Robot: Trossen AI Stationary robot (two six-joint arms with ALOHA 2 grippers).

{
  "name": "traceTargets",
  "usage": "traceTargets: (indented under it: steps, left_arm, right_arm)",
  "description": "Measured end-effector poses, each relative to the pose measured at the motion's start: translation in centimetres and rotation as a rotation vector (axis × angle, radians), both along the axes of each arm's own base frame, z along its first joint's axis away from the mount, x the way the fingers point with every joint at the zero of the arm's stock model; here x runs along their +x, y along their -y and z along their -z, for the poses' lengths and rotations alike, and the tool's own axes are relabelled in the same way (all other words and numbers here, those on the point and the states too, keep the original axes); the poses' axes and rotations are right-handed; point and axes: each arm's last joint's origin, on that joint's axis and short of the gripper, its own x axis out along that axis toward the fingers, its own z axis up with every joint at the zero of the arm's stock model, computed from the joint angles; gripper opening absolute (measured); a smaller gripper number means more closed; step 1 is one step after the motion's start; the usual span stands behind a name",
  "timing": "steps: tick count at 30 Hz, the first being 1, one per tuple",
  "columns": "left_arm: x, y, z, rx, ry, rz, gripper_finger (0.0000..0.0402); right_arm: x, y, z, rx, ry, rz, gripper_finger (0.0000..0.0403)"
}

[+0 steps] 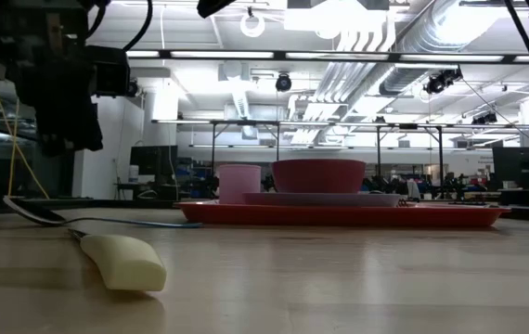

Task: Set up tray
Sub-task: Put the blue spoon on top of the napkin to the right of the purple plate in the red tray

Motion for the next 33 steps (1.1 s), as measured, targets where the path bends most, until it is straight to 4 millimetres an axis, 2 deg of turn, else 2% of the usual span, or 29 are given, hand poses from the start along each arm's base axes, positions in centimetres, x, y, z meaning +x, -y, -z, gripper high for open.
traceTargets:
  steps: [6,14,18,24,33]
  left_arm:
    - [-0.1,0.0,0.1,-0.063,-0.038,-0.069,0.0085]
    - [-2.0,-0.1,1.5,-0.282,-0.377,-0.262,0.0085]
    - [-2.2,-0.1,1.3,-0.357,-0.412,-0.314,0.0085]
    - [-1.8,-0.2,-0.9,-0.332,-0.375,-0.361,0.0085]
    - [-3.5,-0.8,-2.7,-0.182,-0.586,-0.519,0.0085]
  right_arm:
    - [-0.2,0.0,0.1,-0.042,-0.031,-0.029,0.0030]
    - [-0.2,0.0,0.1,-0.071,-0.046,-0.058,0.0030]
    - [-0.2,0.1,0.2,-0.084,-0.059,-0.069,0.0030]
    - [-0.4,0.1,0.3,-0.096,-0.085,-0.081,0.0030]
    - [-0.7,0.3,0.6,-0.145,-0.129,-0.061,0.0030]
